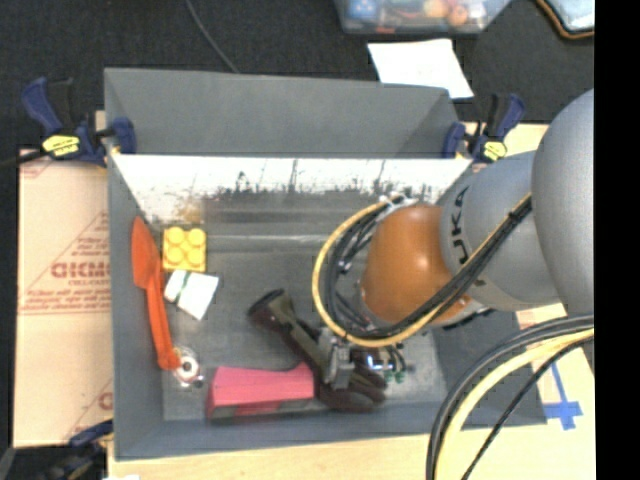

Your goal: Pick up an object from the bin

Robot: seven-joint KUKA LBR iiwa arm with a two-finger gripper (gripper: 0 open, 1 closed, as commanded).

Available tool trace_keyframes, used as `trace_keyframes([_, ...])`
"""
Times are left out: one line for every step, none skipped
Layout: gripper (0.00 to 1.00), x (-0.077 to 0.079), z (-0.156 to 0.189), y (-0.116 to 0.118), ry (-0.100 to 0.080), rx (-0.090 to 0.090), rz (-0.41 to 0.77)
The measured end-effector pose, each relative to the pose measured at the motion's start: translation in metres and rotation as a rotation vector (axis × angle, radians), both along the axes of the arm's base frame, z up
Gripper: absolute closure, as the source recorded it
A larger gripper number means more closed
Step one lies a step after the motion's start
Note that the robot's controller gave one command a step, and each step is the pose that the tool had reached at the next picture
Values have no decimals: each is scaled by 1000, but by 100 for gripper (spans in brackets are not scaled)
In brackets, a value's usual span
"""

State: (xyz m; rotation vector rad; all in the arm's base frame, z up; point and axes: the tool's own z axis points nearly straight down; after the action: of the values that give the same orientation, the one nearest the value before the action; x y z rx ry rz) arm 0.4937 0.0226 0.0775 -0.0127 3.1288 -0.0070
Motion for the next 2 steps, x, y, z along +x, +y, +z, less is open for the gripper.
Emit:
trace_keyframes([100,16,-2,-3,2,2,-7])
trace_keyframes([100,13,-4,2,-5,-3,-23])
